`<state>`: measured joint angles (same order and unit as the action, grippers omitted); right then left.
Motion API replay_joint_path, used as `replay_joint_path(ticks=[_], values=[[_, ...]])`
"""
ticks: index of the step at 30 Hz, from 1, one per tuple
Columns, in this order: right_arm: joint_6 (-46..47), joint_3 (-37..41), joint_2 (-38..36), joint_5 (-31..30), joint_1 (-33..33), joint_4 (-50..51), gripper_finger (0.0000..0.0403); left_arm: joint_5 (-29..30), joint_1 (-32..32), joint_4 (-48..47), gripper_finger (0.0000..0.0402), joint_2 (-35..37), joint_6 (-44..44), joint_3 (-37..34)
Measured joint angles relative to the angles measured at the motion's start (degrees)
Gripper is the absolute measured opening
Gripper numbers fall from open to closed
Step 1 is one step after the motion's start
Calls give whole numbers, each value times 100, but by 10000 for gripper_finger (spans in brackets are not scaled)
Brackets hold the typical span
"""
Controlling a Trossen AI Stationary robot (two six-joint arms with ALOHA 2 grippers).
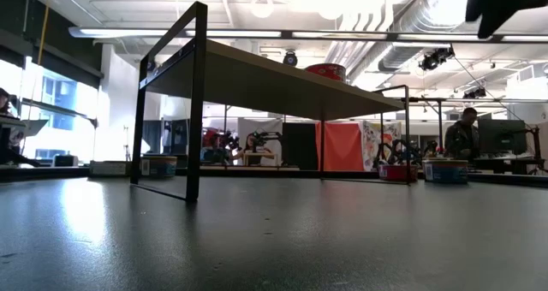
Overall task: Stack canned seafood by type on shelf
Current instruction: Stack the red tuna can on the top of the other red tuna cans on the shelf
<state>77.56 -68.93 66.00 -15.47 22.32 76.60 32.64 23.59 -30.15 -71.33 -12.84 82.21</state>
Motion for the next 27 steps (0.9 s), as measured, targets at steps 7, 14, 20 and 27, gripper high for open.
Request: replay_joint_path(ticks=[7, 14, 20, 27], values=[[1139, 0, -413, -1692, -711, 719, 14, 0, 0, -3, 0, -1, -59, -1], [773, 5, -1028, -2748, -2613, 280, 5, -2, 0, -4, 0, -2, -55, -1], [-1211, 594, -1012, -1731, -4434, -2104, 1, -2, 0, -2, 0, -2, -160, -1], [-1982, 2026, -583, 670, -6807, -5024, 0, -4, 0, -7, 0, -1, -450, -1]])
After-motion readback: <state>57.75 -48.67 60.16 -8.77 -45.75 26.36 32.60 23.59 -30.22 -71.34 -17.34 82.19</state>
